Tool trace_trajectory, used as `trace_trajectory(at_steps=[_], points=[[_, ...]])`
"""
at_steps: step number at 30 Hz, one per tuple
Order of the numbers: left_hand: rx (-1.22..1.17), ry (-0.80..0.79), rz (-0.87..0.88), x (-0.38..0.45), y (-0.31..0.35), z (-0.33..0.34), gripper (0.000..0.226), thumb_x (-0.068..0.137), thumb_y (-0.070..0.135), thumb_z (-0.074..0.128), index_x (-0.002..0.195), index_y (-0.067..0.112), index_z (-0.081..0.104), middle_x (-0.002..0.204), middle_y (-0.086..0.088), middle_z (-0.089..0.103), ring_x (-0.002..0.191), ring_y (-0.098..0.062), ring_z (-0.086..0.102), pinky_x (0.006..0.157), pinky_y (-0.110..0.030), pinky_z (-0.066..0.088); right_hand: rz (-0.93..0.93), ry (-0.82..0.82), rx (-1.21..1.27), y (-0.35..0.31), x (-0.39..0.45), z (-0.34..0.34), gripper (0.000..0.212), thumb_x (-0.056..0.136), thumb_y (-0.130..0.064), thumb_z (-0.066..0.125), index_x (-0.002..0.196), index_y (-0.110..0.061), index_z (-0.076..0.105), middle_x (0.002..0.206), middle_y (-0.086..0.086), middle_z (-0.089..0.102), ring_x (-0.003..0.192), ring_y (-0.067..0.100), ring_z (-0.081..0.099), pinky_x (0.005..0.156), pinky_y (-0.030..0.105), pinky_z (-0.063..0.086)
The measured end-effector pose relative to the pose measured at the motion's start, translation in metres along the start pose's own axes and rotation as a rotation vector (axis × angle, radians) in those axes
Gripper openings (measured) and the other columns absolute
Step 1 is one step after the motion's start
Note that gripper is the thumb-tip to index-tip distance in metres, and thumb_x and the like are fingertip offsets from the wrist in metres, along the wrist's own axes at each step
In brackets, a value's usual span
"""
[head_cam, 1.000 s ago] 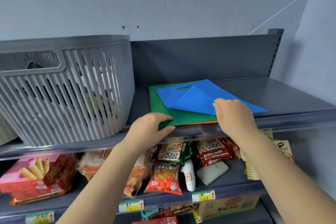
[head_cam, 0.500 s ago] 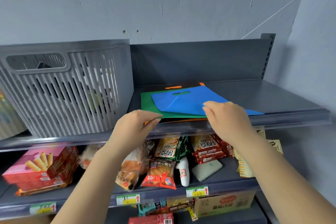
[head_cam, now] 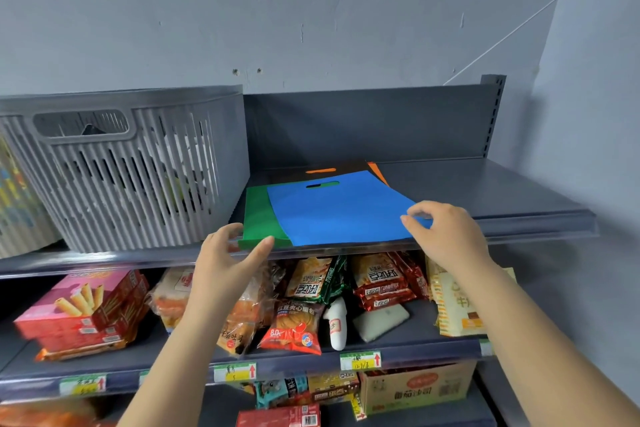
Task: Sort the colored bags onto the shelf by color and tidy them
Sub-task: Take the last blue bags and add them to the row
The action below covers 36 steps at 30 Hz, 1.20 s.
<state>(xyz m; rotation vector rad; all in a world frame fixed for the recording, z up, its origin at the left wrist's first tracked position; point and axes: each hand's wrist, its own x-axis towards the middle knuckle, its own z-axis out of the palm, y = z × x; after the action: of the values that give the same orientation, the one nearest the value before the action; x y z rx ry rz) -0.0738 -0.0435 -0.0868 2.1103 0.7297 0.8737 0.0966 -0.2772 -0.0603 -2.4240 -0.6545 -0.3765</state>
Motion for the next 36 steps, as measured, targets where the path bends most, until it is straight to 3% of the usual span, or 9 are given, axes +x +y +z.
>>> trace_trajectory(at_steps=[4, 9, 12, 16, 20, 23, 27, 31, 36], points=[[-0.042, -0.093, -0.118, 0.0, 0.009, -0.002, 0.084, 0.071, 0.056, 0.067, 0.139, 0.014, 0.041, 0.134, -0.005, 0.05, 0.11, -0.021, 0.054, 0.091, -0.037, 0.043, 0.074, -0.079, -0.098, 0.007, 0.009, -0.002, 0.042, 0.093, -0.042, 0.051, 0.129, -0.02, 0.053, 0.135, -0.002, 0.052, 0.12, 0.02, 0.05, 0.088, 0.035, 0.045], [-0.395, -0.186, -0.369, 0.014, 0.009, -0.009, 0.123, 0.044, 0.079, 0.075, 0.14, 0.009, 0.041, 0.138, -0.006, 0.049, 0.117, -0.028, 0.055, 0.098, -0.049, 0.045, 0.164, -0.098, -0.011, 0.014, 0.016, -0.003, 0.05, 0.089, -0.035, 0.061, 0.131, -0.01, 0.05, 0.133, 0.007, 0.052, 0.12, 0.024, 0.05, 0.092, 0.035, 0.044], [-0.491, -0.176, -0.465, 0.023, 0.02, -0.005, 0.08, 0.069, 0.045, 0.081, 0.126, -0.003, 0.05, 0.124, -0.009, 0.055, 0.089, -0.028, 0.065, 0.071, -0.042, 0.059, 0.212, -0.107, 0.104, 0.015, 0.018, -0.005, 0.055, 0.085, -0.028, 0.068, 0.131, -0.005, 0.05, 0.133, 0.01, 0.054, 0.121, 0.025, 0.05, 0.095, 0.034, 0.042], [-0.363, -0.213, -0.451, 0.021, 0.027, 0.001, 0.006, 0.086, 0.002, 0.064, 0.086, 0.0, 0.059, 0.08, -0.014, 0.061, 0.045, -0.017, 0.06, 0.039, -0.025, 0.051, 0.36, -0.164, 0.351, 0.016, 0.016, -0.009, 0.053, 0.082, -0.014, 0.071, 0.123, 0.014, 0.051, 0.12, 0.027, 0.058, 0.097, 0.032, 0.061, 0.086, 0.041, 0.049], [-0.225, -0.246, -0.299, 0.01, 0.023, -0.006, 0.024, 0.088, -0.003, 0.059, 0.099, 0.018, 0.057, 0.085, -0.008, 0.068, 0.047, -0.016, 0.061, 0.038, -0.021, 0.047, 0.554, -0.29, 0.692, 0.022, 0.011, -0.011, 0.039, 0.082, -0.013, 0.072, 0.114, 0.006, 0.058, 0.105, 0.013, 0.06, 0.081, 0.018, 0.058, 0.058, 0.027, 0.046], [-0.198, -0.269, -0.151, -0.006, 0.018, -0.014, 0.044, 0.09, -0.001, 0.057, 0.117, 0.033, 0.05, 0.089, 0.005, 0.07, 0.059, -0.013, 0.067, 0.045, -0.023, 0.051, 0.615, -0.383, 0.782, 0.027, 0.007, -0.007, 0.038, 0.083, -0.019, 0.071, 0.114, 0.0, 0.06, 0.113, 0.011, 0.065, 0.095, 0.024, 0.063, 0.071, 0.034, 0.051], [-0.235, -0.273, -0.124, -0.027, 0.007, -0.024, 0.051, 0.091, -0.003, 0.053, 0.128, 0.031, 0.048, 0.087, 0.013, 0.067, 0.064, -0.007, 0.07, 0.051, -0.02, 0.054, 0.678, -0.503, 1.058, 0.029, -0.013, -0.002, 0.024, 0.085, -0.013, 0.066, 0.107, -0.004, 0.065, 0.1, 0.011, 0.071, 0.087, 0.023, 0.067, 0.072, 0.034, 0.051], [-0.295, -0.254, -0.157, -0.051, -0.005, -0.029, 0.052, 0.091, -0.005, 0.052, 0.13, 0.028, 0.046, 0.081, 0.016, 0.07, 0.062, -0.004, 0.069, 0.052, -0.017, 0.053, 0.64, -0.569, 0.962, 0.023, -0.034, 0.008, 0.012, 0.084, -0.005, 0.066, 0.096, -0.005, 0.066, 0.091, 0.008, 0.072, 0.08, 0.021, 0.067, 0.061, 0.029, 0.053], [-0.319, -0.23, -0.26, -0.081, -0.028, -0.023, 0.048, 0.091, -0.005, 0.053, 0.127, 0.025, 0.049, 0.081, 0.011, 0.07, 0.07, -0.012, 0.071, 0.058, -0.023, 0.056, 0.625, -0.467, 0.857, 0.024, -0.067, 0.017, 0.011, 0.083, 0.002, 0.065, 0.092, -0.003, 0.065, 0.093, 0.011, 0.069, 0.084, 0.026, 0.065, 0.064, 0.032, 0.05]])
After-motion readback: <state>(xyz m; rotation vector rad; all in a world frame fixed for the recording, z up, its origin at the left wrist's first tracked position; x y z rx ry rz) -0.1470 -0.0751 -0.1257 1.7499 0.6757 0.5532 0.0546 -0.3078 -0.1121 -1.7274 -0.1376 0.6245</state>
